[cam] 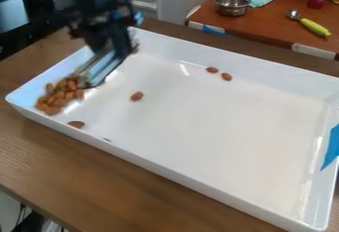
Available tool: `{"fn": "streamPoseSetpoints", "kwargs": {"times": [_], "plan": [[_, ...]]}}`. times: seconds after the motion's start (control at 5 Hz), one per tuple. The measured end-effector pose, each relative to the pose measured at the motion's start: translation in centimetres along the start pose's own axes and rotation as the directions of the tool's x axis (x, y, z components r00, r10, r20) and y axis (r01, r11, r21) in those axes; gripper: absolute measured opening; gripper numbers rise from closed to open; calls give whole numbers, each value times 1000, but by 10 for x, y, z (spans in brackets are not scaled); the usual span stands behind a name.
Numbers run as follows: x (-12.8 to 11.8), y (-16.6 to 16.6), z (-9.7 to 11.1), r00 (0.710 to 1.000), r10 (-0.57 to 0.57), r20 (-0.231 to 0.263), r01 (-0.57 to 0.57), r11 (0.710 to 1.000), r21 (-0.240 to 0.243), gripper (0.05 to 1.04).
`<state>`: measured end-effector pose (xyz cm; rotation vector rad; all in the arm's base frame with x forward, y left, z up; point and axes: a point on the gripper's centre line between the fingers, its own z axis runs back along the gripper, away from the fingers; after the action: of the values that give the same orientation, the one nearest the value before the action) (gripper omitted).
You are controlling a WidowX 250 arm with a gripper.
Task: Sweep into pile
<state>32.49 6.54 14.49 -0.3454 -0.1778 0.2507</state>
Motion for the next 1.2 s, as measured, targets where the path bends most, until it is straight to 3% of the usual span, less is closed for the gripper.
{"fn": "streamPoseSetpoints", "kwargs": {"times": [0.2,0.6,0.8,1.2], "plan": [[-5,-24,-12,1000,-28,1,28,1000,2,381],[-45,-23,-55,993,-116,25,114,991,67,381],[-57,-16,-64,988,-150,41,147,986,80,381],[-54,2,-66,980,-194,52,185,973,141,381]]}}
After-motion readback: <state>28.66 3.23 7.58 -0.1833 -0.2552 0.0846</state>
